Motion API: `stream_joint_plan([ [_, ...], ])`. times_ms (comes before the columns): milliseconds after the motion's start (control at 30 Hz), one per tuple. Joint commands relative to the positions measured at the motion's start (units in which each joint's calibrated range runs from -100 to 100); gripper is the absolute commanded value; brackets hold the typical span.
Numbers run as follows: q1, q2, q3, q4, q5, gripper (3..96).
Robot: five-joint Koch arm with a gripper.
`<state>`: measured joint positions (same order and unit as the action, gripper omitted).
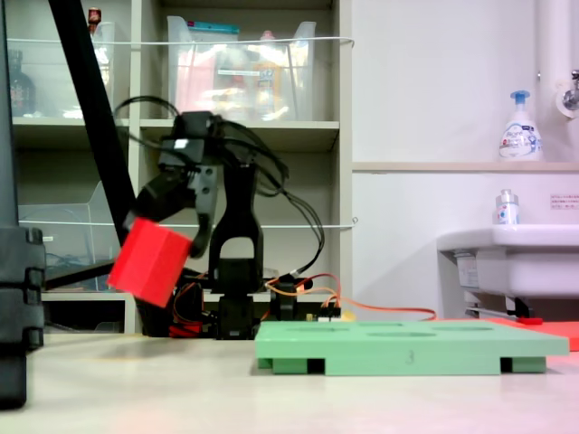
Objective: Put the octagonal pillar block into the corresponding hole
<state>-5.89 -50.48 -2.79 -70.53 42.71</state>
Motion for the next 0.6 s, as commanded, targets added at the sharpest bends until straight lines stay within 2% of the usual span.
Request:
stream_joint_plan([
  [33, 4.44, -4.97, 6.48, 0.38, 5.52, 31.3],
  [200, 9.13, -2.73, 9.57, 1.54, 11.92, 31.3],
  [400, 17.0, 18.91, 27.12, 1.83, 21.15, 31.3],
  [600, 19.78, 35.81, 41.78, 1.83, 24.37, 31.3],
])
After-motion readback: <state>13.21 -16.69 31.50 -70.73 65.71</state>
